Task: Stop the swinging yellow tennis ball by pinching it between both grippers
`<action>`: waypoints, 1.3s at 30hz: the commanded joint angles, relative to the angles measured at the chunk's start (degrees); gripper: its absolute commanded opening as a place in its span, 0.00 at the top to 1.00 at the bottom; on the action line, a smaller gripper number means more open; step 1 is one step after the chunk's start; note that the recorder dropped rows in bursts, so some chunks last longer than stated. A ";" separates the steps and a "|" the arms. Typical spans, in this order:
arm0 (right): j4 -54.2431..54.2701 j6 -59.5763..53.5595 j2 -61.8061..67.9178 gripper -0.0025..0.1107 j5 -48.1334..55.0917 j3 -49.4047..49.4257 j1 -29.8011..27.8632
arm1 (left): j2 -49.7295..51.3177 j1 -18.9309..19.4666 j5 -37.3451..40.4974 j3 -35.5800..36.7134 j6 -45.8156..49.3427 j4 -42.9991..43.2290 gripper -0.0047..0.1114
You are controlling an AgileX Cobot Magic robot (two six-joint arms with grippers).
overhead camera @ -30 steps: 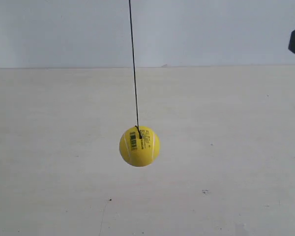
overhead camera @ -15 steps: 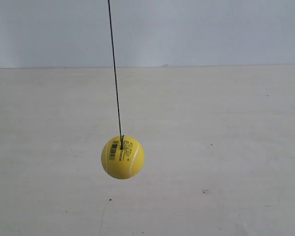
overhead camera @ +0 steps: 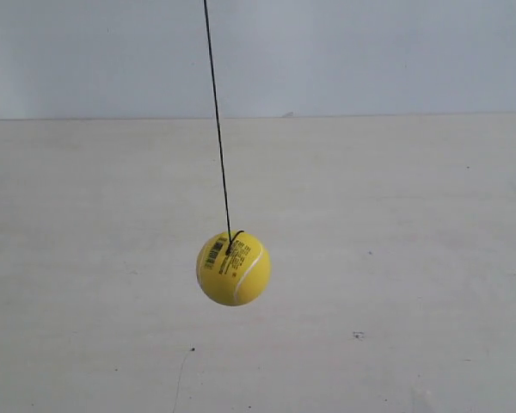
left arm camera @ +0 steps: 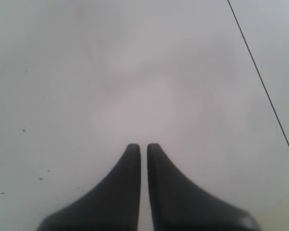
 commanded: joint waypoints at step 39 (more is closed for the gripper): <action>0.73 12.11 -0.30 0.98 -21.62 27.53 0.07 | -5.76 0.08 9.61 20.94 -10.77 0.07 0.92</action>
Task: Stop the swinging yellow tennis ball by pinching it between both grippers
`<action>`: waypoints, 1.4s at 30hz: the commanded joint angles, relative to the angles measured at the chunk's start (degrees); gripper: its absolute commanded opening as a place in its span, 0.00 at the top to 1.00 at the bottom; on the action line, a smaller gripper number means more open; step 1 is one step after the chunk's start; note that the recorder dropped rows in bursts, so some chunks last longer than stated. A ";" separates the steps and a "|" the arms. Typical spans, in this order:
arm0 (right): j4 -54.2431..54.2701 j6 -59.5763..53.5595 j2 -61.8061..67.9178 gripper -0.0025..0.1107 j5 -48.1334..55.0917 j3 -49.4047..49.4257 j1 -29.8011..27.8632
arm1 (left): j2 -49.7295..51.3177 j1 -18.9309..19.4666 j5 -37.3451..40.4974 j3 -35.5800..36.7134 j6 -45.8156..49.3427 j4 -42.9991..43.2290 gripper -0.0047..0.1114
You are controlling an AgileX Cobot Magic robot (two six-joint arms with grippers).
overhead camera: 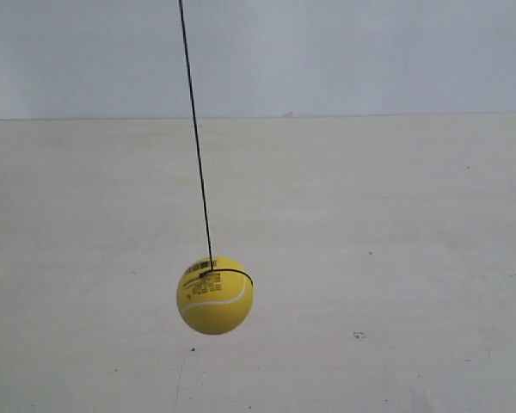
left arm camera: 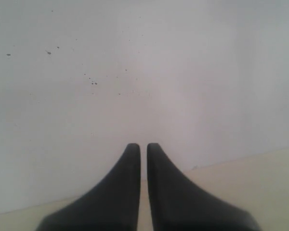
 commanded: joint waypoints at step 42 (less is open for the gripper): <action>11.76 -6.30 -26.64 0.98 43.11 0.46 -18.19 | -0.14 0.08 -0.11 0.39 -0.65 -0.14 0.92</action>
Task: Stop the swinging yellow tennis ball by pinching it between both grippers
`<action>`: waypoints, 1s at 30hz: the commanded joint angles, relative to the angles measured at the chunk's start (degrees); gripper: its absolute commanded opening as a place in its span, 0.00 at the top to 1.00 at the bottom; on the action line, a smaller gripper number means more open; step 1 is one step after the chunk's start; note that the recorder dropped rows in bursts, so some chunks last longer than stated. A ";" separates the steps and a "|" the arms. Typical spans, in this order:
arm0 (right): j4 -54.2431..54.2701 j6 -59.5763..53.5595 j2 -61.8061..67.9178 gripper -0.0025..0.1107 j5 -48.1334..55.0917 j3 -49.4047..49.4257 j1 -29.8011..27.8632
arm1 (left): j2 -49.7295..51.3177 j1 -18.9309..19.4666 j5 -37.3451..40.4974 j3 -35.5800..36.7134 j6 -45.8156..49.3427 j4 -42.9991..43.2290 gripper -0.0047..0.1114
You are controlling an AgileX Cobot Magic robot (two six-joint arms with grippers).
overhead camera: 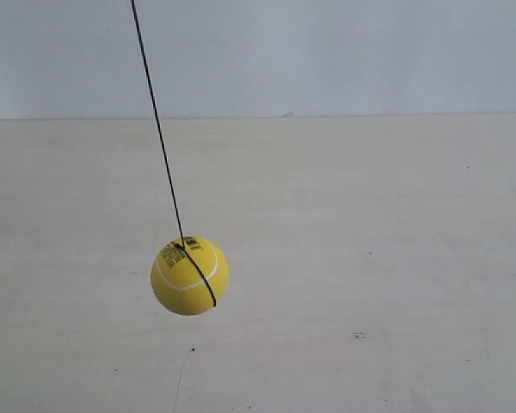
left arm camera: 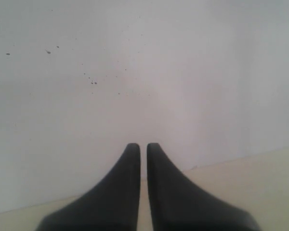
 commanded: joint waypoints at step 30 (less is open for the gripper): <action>-0.57 -13.91 -0.41 0.98 2.68 -0.01 -0.17 | -0.14 0.08 -0.07 0.30 -0.65 -0.14 0.92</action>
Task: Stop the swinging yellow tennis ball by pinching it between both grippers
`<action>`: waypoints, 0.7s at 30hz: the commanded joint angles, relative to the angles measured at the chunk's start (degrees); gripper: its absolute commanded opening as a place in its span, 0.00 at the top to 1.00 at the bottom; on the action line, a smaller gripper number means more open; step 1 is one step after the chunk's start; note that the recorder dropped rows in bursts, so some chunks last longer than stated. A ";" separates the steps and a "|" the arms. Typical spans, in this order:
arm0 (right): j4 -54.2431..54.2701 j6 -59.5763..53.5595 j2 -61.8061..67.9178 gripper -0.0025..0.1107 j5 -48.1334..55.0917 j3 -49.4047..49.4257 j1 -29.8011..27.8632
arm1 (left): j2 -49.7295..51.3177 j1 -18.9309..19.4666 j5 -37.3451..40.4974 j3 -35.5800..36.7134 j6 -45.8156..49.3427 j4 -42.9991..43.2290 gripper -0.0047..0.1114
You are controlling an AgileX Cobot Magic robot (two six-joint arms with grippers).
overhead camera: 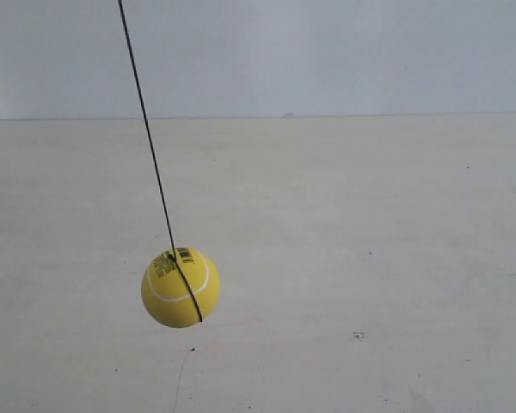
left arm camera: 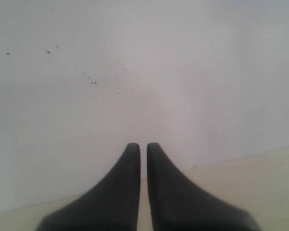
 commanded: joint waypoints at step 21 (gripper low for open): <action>-0.03 0.47 -0.41 0.98 -0.21 -0.01 -0.17 | -0.14 0.08 -1.24 1.94 26.89 -21.94 0.92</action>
